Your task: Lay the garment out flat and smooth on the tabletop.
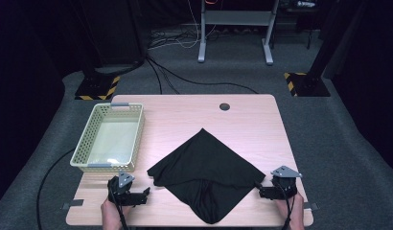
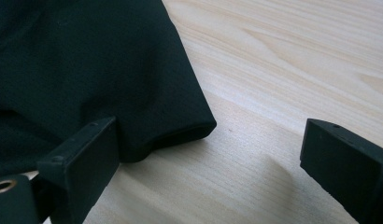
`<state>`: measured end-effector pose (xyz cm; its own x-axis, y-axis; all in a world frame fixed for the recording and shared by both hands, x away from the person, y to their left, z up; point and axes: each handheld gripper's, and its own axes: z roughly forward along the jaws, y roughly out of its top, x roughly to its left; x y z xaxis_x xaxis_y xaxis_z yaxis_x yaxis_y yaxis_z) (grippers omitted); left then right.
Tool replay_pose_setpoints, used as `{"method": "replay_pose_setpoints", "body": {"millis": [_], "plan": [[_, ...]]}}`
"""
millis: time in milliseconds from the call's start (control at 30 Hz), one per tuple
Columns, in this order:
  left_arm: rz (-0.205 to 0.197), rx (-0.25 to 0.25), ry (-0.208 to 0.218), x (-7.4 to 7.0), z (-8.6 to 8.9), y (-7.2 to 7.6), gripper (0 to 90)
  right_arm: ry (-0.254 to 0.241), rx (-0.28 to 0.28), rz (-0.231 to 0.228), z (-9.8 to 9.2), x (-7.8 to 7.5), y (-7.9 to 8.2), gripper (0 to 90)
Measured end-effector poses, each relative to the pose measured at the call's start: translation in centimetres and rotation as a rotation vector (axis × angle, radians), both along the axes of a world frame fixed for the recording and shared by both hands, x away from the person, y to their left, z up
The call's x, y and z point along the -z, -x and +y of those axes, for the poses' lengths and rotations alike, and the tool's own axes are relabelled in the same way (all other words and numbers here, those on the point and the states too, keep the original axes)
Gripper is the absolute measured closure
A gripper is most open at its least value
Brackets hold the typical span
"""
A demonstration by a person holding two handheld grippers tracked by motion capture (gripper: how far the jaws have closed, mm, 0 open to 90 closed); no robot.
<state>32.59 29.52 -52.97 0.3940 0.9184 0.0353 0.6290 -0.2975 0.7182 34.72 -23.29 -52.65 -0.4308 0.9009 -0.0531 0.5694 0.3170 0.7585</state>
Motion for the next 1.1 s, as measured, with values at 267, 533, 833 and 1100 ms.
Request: {"method": "replay_pose_setpoints", "body": {"millis": [267,533,833,1100], "plan": [[-0.026,0.000,0.059,-0.4,-0.4,0.4,0.0,-0.072,-0.008,-0.032,1.0,-0.8,0.3,6.6],[-0.040,0.024,0.064,-0.5,-1.7,-0.2,0.0,-0.101,-0.120,-0.063,5.7,-2.4,0.3,15.7],[-0.034,0.026,0.056,-0.2,-2.0,-0.2,0.4,-0.048,-0.231,-0.017,11.7,-2.0,-1.4,39.1],[-0.019,0.023,-0.011,0.0,-2.6,-0.3,2.2,-0.003,-0.222,0.016,12.7,-0.9,-2.2,72.2]]}}
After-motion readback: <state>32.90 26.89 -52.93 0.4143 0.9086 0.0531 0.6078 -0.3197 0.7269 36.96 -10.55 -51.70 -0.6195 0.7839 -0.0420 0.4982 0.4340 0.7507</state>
